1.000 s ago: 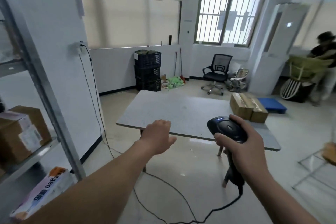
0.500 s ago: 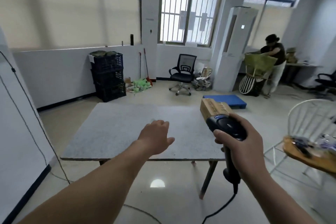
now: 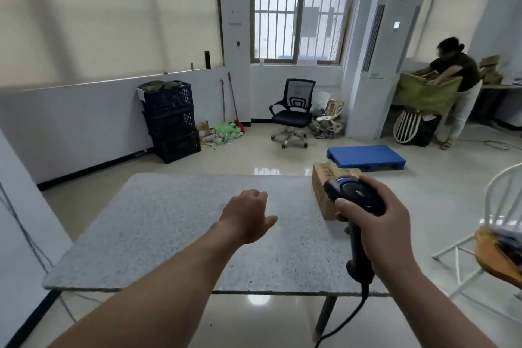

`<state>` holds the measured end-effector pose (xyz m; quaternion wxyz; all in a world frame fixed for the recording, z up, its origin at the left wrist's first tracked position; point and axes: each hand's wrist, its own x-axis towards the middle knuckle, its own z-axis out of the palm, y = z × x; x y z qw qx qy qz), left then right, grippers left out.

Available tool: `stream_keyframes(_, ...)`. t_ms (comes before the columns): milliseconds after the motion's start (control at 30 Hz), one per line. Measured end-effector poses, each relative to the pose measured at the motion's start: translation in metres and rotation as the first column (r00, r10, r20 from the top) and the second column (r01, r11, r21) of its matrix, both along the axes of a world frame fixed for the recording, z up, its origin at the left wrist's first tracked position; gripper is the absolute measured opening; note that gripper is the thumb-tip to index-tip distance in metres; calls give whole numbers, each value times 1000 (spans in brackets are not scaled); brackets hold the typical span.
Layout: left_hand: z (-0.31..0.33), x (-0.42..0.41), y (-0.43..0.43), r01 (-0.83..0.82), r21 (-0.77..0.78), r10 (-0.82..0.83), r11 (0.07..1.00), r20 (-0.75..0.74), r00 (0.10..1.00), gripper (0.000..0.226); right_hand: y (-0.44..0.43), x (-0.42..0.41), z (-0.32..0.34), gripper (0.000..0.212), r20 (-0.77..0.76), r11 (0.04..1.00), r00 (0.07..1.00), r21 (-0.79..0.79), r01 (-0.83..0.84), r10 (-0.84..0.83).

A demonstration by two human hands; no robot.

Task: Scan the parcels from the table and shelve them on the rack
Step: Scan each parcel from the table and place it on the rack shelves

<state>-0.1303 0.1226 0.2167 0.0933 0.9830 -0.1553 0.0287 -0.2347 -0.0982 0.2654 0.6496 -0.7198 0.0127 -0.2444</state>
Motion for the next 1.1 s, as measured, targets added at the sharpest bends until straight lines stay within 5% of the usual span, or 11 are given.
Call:
stream_keyframes(233, -7, 64, -50, -35, -29, 35, 999, -29, 999, 53, -61, 73, -9, 49, -34, 1000, 999, -7, 9, -9)
stream_keyframes(733, -32, 185, -156, 141, -197, -163, 970, -102, 981, 58, -134, 145, -30, 47, -86, 983, 980, 21, 182, -180)
stream_keyframes(1100, -85, 271, -233, 33, -157, -72, 987, -252, 965, 61, -197, 260, -69, 54, -147, 983, 983, 129, 134, -114)
